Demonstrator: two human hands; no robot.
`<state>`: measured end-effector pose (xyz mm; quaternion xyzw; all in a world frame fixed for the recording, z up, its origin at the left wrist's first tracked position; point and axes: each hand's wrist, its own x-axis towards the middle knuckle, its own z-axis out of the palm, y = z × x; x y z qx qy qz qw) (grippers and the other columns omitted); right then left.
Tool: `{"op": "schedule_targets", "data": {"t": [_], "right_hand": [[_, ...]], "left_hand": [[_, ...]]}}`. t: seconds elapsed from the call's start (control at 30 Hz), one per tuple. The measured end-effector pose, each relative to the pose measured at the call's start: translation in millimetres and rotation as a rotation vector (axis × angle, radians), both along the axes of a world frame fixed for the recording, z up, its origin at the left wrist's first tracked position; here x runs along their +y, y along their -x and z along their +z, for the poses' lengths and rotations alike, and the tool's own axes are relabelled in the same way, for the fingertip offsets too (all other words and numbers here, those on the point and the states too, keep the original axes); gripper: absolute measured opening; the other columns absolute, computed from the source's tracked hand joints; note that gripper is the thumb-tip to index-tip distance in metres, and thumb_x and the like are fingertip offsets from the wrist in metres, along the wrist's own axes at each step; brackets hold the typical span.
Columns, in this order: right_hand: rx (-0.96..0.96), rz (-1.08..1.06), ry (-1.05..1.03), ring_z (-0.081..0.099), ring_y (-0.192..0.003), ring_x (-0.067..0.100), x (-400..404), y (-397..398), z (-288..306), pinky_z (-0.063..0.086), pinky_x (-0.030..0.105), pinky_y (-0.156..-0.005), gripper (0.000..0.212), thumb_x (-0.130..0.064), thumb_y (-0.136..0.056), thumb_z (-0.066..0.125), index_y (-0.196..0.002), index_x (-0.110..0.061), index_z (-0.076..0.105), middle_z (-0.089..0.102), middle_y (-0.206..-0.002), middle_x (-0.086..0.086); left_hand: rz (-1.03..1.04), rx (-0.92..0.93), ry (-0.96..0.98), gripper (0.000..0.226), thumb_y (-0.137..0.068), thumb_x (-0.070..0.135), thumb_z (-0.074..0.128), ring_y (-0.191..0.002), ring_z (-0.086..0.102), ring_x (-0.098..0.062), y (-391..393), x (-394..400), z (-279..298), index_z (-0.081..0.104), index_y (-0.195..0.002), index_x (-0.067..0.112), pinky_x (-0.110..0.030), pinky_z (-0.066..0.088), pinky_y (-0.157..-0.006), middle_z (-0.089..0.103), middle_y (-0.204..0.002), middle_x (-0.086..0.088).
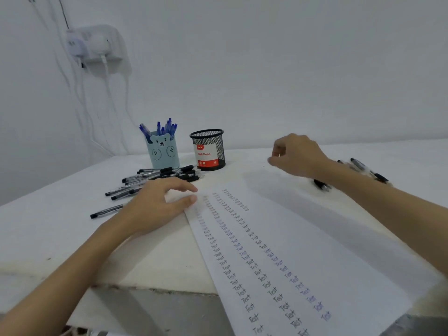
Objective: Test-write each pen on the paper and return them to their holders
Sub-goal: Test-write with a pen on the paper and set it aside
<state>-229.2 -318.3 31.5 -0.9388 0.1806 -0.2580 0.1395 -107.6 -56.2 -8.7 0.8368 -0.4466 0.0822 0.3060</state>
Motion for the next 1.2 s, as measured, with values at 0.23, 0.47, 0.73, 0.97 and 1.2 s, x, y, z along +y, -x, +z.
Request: {"op": "schedule_targets", "data": {"t": [0.23,0.47,0.73,0.97,1.2], "right_hand": [[0.199,0.477,0.098,0.058,-0.089,0.022,111,-59,4,0.050,0.031,-0.081,0.016,-0.009,-0.088,0.049,-0.087,-0.006,0.065,0.066,-0.094,0.006],[0.265,0.558,0.328,0.051,-0.110,0.027,178,-109,-14,0.049,0.037,-0.085,0.038,-0.005,-0.087,0.042,-0.122,-0.012,0.056,0.058,-0.119,0.010],[0.151,0.562,0.494,0.041,-0.115,0.024,197,-129,-40,0.035,0.033,-0.087,0.024,-0.006,-0.090,0.049,-0.110,-0.011,0.060,0.054,-0.119,0.007],[0.182,0.515,0.173,0.047,-0.078,0.024,176,-105,-16,0.037,0.026,-0.056,0.020,0.004,-0.083,0.043,-0.094,-0.011,0.037,0.046,-0.083,0.004],[0.193,0.424,-0.461,0.034,-0.060,0.014,111,-46,24,0.027,0.025,-0.055,0.021,-0.028,-0.088,0.062,-0.071,-0.019,0.052,0.042,-0.065,-0.004]], "left_hand": [[0.138,-0.064,0.053,0.015,-0.086,0.018,0.064,-0.092,0.057,0.012,-8,74,-6,0.071,-0.088,0.031,-0.008,0.039,-0.079,0.067,-0.094,0.022],[0.263,-0.078,0.074,0.022,-0.083,0.003,0.061,-0.095,0.054,0.011,-17,112,-18,0.073,-0.084,0.022,0.002,0.033,-0.073,0.068,-0.094,0.014],[0.291,-0.045,0.070,0.024,-0.081,0.003,0.055,-0.094,0.056,0.002,-15,113,-20,0.070,-0.088,0.020,0.000,0.034,-0.076,0.066,-0.097,0.014],[0.269,-0.050,0.039,0.025,-0.084,0.004,0.053,-0.094,0.055,0.003,-16,116,-21,0.070,-0.090,0.022,0.000,0.034,-0.076,0.065,-0.099,0.014],[0.143,-0.086,0.055,0.020,-0.089,0.016,0.056,-0.099,0.053,0.009,0,104,-15,0.066,-0.090,0.033,0.000,0.033,-0.081,0.062,-0.102,0.023]]}}
